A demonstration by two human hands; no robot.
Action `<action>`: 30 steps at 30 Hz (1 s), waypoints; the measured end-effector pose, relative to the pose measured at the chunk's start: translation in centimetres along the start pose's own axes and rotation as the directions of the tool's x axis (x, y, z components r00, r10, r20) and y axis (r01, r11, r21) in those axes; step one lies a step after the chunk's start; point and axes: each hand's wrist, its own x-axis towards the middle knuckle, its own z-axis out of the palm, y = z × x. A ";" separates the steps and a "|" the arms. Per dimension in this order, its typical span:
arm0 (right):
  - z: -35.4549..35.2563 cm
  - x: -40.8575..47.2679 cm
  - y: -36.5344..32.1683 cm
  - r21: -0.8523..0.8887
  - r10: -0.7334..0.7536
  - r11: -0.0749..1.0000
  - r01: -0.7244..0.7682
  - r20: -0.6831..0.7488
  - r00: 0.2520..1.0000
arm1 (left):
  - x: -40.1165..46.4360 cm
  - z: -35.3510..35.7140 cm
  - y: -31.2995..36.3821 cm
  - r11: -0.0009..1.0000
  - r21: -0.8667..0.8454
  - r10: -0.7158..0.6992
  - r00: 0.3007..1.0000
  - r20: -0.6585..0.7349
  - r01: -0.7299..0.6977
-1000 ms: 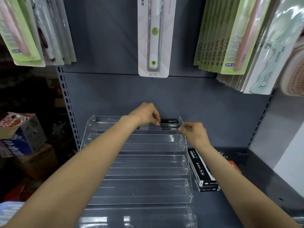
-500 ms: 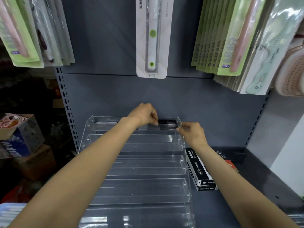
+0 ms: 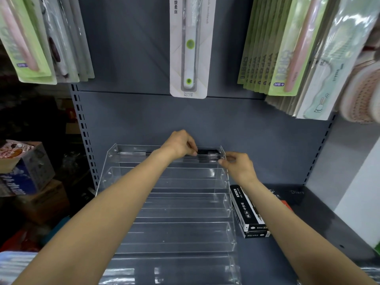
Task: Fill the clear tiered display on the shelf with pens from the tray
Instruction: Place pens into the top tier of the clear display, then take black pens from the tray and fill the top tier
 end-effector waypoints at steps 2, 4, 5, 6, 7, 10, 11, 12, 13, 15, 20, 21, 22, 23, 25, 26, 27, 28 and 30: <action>0.1 -0.2 -0.2 0.014 -0.054 0.998 0.054 -0.028 0.998 | -0.2 0.3 -0.1 1.000 -0.019 -0.002 1.000 -0.028 0.001; 0.2 -0.5 -0.5 -0.002 -0.124 0.992 0.124 -0.080 0.989 | -0.4 0.4 -0.2 0.999 -0.053 -0.013 0.996 -0.091 0.008; 0.4 -0.6 -0.8 -0.025 -0.159 0.987 0.157 -0.101 0.982 | -0.7 0.4 -0.1 0.997 -0.072 -0.015 0.991 -0.132 0.005; 0.6 -0.8 -1.0 -0.048 -0.194 0.981 0.189 -0.111 0.975 | -1.2 0.3 -0.1 0.996 -0.093 -0.009 0.985 -0.174 -0.007; 0.9 -1.0 -1.4 -0.064 -0.221 0.974 0.215 -0.110 0.969 | -1.8 0.2 0.0 0.993 -0.114 0.002 0.978 -0.210 -0.026; 2.1 -2.0 -2.8 -0.086 -0.284 0.957 0.276 -0.097 0.954 | -4.7 -0.9 -0.1 0.982 -0.157 0.062 0.959 -0.278 -0.109; 2.7 -2.6 -3.4 -0.109 -0.313 0.947 0.302 -0.102 0.944 | -5.9 -1.5 -0.4 0.979 -0.156 0.084 0.952 -0.293 -0.134; 3.4 -3.1 -4.1 -0.122 -0.340 0.937 0.328 -0.100 0.935 | -7.3 -2.1 -0.8 0.977 -0.146 0.100 0.945 -0.311 -0.152; 4.1 -3.8 -4.9 -0.115 -0.359 0.930 0.349 -0.086 0.929 | -8.8 -2.8 -1.4 0.978 -0.138 0.105 0.939 -0.329 -0.158; 6.2 -5.4 -6.8 -0.054 -0.374 0.926 0.373 -0.020 0.927 | -12.0 -4.2 -3.3 0.980 -0.142 0.084 0.931 -0.354 -0.142; 14.3 -11.2 -11.9 0.043 -0.417 0.908 0.417 0.205 0.885 | -21.4 -7.3 -11.3 0.992 -0.121 -0.073 0.916 -0.396 0.027; 16.5 -12.7 -12.7 0.054 -0.419 0.906 0.420 0.253 0.872 | -23.4 -7.8 -13.4 0.989 -0.132 -0.116 0.912 -0.394 0.069; 18.7 -14.2 -13.5 0.061 -0.419 0.905 0.421 0.295 0.859 | -25.4 -8.3 -15.6 0.984 -0.134 -0.159 0.908 -0.387 0.115; 21.0 -15.7 -14.2 0.061 -0.416 0.905 0.421 0.333 0.846 | -27.3 -8.7 -17.9 0.977 -0.129 -0.206 0.905 -0.373 0.169; 25.7 -18.7 -15.4 0.060 -0.395 0.911 0.408 0.411 0.822 | -31.0 -9.4 -22.4 0.953 -0.121 -0.303 0.892 -0.336 0.278; 28.0 -20.1 -15.8 0.059 -0.376 0.917 0.394 0.451 0.809 | -32.8 -9.7 -24.6 0.938 -0.126 -0.347 0.882 -0.318 0.323; 30.4 -21.5 -16.0 0.051 -0.357 0.923 0.383 0.487 0.797 | -34.4 -9.9 -26.8 0.923 -0.128 -0.385 0.873 -0.299 0.363; 32.7 -22.7 -16.1 0.029 -0.333 0.927 0.374 0.523 0.785 | -35.9 -9.9 -28.7 0.908 -0.125 -0.420 0.866 -0.271 0.401; 37.0 -25.0 -15.6 -0.036 -0.264 0.934 0.356 0.603 0.753 | -38.7 -9.5 -32.4 0.879 -0.127 -0.476 0.855 -0.205 0.459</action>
